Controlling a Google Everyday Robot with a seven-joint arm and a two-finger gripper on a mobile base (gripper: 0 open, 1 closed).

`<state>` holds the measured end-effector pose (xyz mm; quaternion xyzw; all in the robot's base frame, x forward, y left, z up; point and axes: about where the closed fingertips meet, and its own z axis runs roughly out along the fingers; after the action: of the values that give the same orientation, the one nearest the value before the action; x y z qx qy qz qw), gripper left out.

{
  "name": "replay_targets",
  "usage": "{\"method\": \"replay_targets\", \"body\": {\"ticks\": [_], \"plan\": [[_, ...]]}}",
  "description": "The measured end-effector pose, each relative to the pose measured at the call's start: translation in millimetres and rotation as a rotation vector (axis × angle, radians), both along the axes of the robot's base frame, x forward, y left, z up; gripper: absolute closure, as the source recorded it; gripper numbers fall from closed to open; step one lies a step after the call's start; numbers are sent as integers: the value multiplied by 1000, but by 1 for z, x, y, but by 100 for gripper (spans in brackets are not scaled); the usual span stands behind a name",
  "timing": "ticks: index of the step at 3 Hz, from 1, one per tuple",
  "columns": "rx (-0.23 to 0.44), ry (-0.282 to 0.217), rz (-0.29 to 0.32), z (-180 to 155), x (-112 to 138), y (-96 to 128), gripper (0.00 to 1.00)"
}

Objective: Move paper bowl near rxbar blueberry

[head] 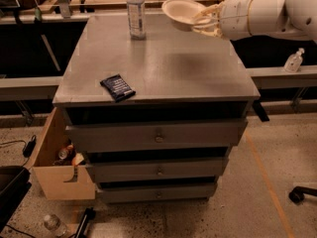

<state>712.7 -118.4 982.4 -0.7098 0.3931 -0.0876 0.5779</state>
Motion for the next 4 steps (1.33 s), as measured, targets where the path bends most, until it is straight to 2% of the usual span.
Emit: {"method": "replay_targets", "body": {"ticks": [1,2,3,4], "plan": [[48,62,168,-10,-43,29,100],[61,163,238,-22,-85,46,100],[12,273,223,-46,-123,53,100],[-60,339,186,-87,-139,66,100]]}}
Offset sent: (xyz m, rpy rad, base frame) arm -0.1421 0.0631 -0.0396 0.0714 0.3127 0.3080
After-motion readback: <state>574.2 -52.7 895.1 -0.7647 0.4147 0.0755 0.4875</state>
